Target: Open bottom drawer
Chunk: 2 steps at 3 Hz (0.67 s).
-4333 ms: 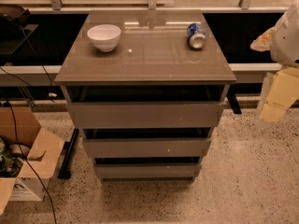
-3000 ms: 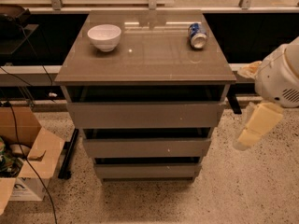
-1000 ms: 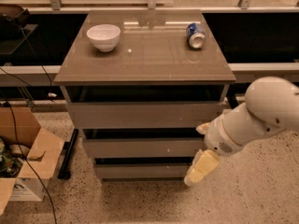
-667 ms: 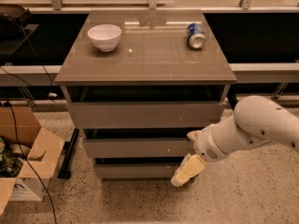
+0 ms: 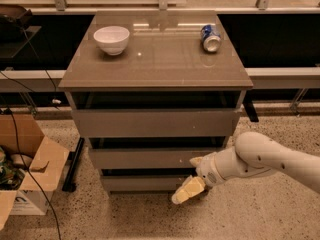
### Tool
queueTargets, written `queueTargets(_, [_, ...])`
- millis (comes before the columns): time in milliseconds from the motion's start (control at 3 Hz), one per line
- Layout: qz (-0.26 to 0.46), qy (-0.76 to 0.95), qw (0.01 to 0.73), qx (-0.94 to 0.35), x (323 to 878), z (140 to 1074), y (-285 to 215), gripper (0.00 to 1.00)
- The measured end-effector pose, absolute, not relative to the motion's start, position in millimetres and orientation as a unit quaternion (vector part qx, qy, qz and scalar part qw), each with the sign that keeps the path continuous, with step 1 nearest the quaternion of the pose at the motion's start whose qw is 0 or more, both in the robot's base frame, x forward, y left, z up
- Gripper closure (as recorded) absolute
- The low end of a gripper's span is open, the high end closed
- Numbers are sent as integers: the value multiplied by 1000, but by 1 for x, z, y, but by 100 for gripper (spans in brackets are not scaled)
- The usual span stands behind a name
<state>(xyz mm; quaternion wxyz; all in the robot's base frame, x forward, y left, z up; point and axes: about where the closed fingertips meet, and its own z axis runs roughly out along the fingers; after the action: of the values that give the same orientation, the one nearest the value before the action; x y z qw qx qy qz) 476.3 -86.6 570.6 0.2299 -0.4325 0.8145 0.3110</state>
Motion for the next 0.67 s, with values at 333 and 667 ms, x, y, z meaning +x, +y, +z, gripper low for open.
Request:
queueTargets(333, [311, 815, 230, -432, 476, 571, -87, 0])
queueTargets(667, [301, 832, 233, -404, 481, 548, -83, 0])
